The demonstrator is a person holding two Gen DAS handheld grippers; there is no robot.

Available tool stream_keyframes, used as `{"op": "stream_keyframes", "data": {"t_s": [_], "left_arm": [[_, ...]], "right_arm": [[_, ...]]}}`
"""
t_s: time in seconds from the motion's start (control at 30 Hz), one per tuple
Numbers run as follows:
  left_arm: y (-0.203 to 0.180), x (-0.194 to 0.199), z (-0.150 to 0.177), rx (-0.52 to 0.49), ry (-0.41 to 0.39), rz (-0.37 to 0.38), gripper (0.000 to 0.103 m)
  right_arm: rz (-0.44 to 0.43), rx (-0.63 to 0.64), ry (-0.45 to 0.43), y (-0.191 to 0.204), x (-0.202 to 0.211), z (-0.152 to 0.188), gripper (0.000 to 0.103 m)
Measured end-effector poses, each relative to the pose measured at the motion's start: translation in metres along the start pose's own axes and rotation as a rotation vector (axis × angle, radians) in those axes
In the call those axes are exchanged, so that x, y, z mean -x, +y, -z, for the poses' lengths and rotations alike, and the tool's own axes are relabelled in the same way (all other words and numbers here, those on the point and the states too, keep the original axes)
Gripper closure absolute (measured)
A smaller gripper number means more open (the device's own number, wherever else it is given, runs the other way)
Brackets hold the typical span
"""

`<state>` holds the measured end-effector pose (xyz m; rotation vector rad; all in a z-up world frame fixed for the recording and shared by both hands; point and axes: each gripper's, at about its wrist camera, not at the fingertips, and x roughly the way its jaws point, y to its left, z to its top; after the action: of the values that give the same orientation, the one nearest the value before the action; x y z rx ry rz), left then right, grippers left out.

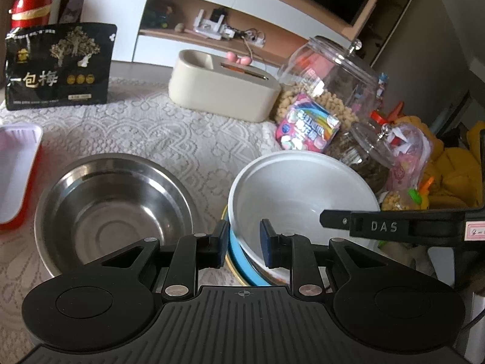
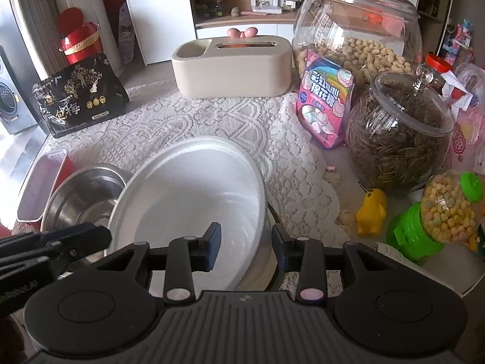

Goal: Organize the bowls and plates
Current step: 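Lower the white bowl into the blue bowl and open both grippers, then close both grippers on the rim of the stacked bowls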

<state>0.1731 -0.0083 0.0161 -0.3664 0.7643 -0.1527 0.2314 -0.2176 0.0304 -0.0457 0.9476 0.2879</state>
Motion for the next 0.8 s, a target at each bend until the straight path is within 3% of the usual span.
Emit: {"op": "stream_keyframes", "data": {"t_s": [0.27,0.63,0.8], "left_arm": [[-0.006,0.002,0.001,-0.012,-0.008,0.029,0.078],[-0.005,-0.010,0.000,0.010,-0.009,-0.058,0.078],[-0.009,-0.017,0.003,-0.002,0.018,-0.067,0.078]], "right_arm": [[-0.037,-0.020,-0.026,-0.002,-0.002,-0.006,0.057],[-0.050,-0.008,-0.111,-0.014,-0.002,-0.007,0.054],[-0.071,-0.040,-0.096,-0.033,-0.018,-0.005,0.053]]}}
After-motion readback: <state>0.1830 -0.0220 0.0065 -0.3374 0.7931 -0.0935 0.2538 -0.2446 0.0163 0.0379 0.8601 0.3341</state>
